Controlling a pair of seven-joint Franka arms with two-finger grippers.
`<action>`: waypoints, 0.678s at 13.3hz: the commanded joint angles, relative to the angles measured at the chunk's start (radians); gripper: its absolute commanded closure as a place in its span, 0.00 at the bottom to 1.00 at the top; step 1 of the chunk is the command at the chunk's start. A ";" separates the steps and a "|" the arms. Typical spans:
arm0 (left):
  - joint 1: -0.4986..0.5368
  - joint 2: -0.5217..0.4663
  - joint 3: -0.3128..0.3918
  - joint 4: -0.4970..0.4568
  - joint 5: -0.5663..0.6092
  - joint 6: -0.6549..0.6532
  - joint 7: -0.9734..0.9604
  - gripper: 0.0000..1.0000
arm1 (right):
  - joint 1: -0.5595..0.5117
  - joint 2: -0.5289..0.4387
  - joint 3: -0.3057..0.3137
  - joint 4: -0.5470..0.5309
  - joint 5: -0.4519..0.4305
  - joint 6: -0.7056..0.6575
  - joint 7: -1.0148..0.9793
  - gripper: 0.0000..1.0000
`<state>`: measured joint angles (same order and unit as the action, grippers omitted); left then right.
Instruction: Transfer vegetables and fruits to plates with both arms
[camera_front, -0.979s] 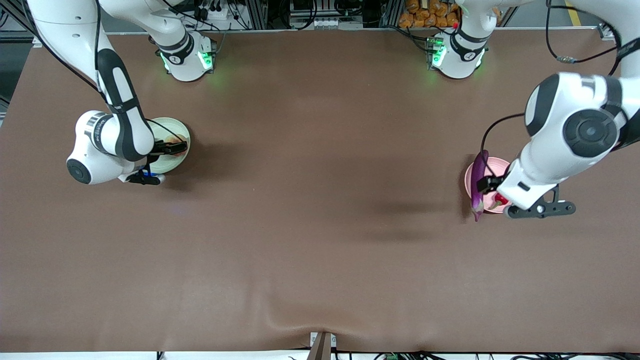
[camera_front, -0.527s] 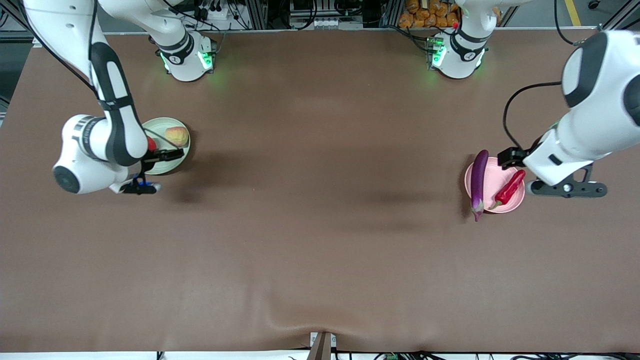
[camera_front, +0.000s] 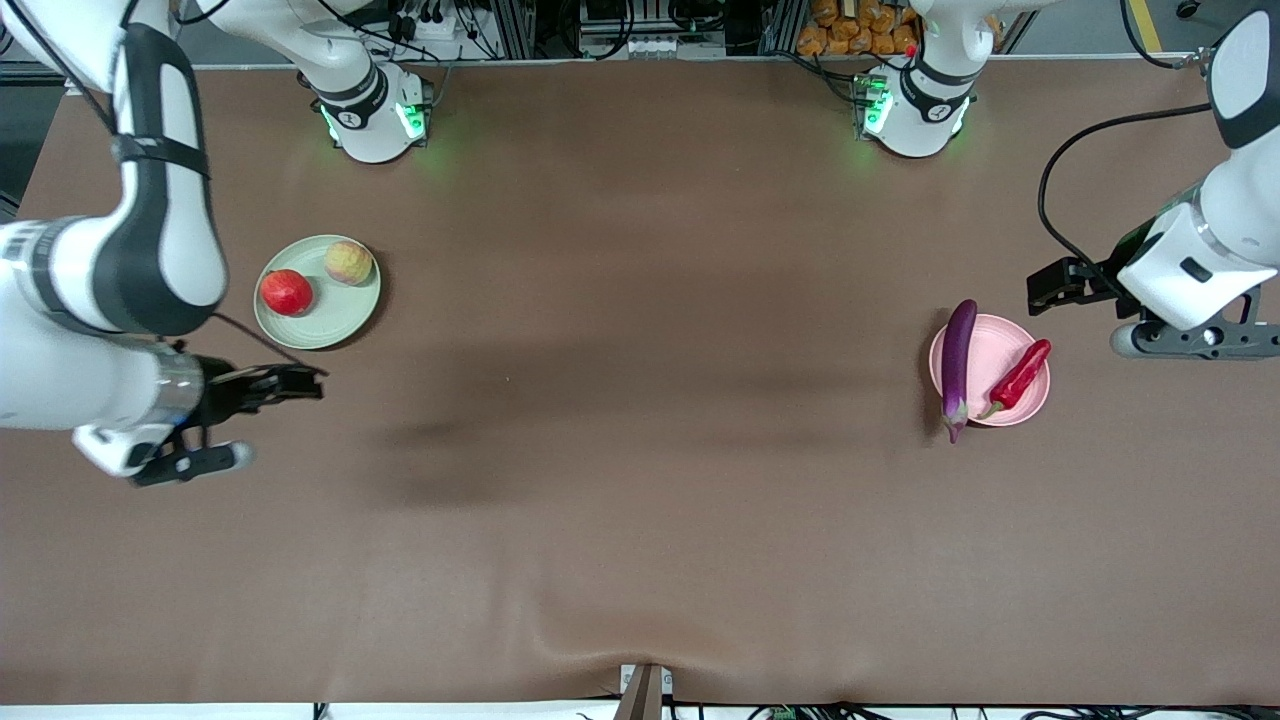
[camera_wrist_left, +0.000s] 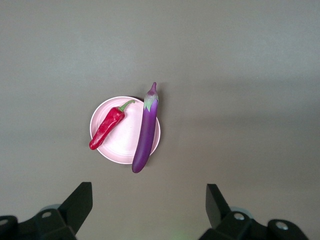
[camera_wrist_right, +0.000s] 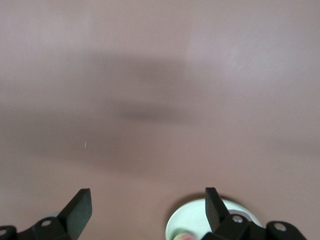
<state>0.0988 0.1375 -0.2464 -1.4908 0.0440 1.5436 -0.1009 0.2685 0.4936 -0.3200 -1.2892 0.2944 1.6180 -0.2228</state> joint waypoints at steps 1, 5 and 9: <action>0.007 -0.033 -0.002 -0.023 -0.013 -0.008 0.006 0.00 | -0.127 0.033 0.082 0.168 -0.011 -0.036 -0.009 0.00; -0.043 -0.047 0.044 -0.012 0.004 -0.061 0.015 0.00 | -0.201 -0.043 0.167 0.178 -0.023 -0.133 -0.001 0.00; -0.142 -0.116 0.154 -0.031 0.004 -0.144 0.078 0.00 | -0.212 -0.191 0.197 0.169 -0.100 -0.264 0.245 0.00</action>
<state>-0.0194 0.0842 -0.1178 -1.4934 0.0441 1.4320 -0.0551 0.0832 0.3825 -0.1684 -1.0935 0.2356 1.4246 -0.1259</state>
